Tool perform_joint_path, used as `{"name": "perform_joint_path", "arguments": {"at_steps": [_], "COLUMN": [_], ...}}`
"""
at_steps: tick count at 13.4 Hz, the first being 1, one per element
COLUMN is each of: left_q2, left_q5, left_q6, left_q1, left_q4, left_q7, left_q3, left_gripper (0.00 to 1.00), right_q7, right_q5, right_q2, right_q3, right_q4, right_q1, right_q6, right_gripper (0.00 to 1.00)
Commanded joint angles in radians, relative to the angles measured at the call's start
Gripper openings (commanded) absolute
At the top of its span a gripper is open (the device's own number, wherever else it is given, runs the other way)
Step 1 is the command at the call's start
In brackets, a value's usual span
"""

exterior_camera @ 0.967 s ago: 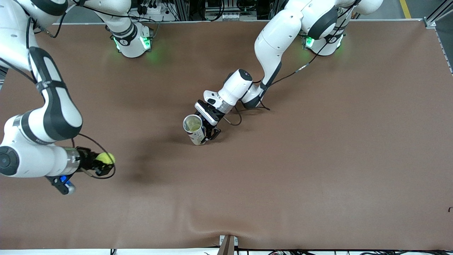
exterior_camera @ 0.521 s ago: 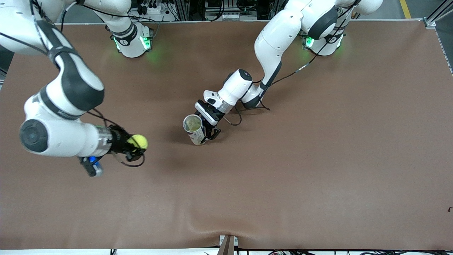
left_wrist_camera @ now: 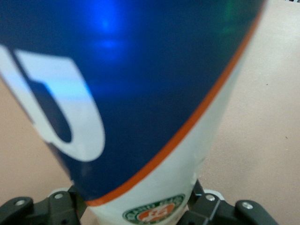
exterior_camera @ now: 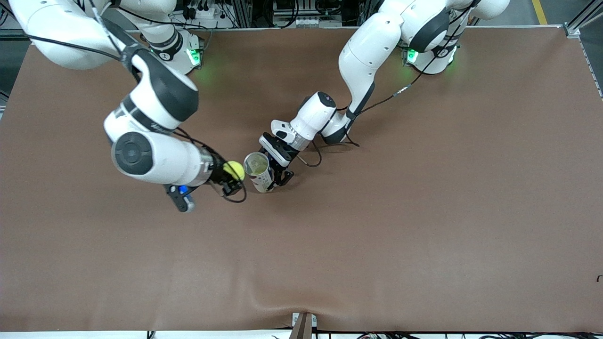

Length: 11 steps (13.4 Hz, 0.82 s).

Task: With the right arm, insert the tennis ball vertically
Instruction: 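Lift the second ball with the right gripper toward the can, then carry the ball over the can rim and open the right gripper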

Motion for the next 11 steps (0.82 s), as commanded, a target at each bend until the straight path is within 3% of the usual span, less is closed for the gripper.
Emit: {"name": "perform_joint_path", "arguments": {"at_steps": [1,6,8,9,11], "left_q2": [-0.023,-0.023,-0.023,-0.023,-0.023], "left_q5": [0.001,-0.001,-0.001,-0.002,-0.001], "left_q6": [0.000,-0.001,-0.001,0.000,0.000], "left_q1": [-0.006,-0.006,-0.006,-0.006,-0.004], "left_q4": [-0.017,-0.019,-0.017,-0.017,-0.019], "left_q7": [0.001,0.001,0.001,0.000,0.000], "left_q3": [0.006,0.006,0.006,0.006,0.006], "left_gripper": [0.83,0.83,0.84,0.84,0.88], "right_q7": [0.053,0.068,0.096,0.111,0.125], "right_q5": [0.007,0.006,0.006,0.006,0.006], "right_q2": [-0.010,-0.007,-0.006,-0.006,-0.006], "right_q3": [0.011,0.005,0.005,0.005,0.005], "right_q4": [-0.039,-0.080,-0.082,-0.082,-0.083], "right_q1": [0.008,0.047,0.053,0.060,0.059], "right_q6": [0.008,0.040,0.041,0.041,0.031], "right_gripper": [0.00,0.04,0.81,1.00,1.00]}}
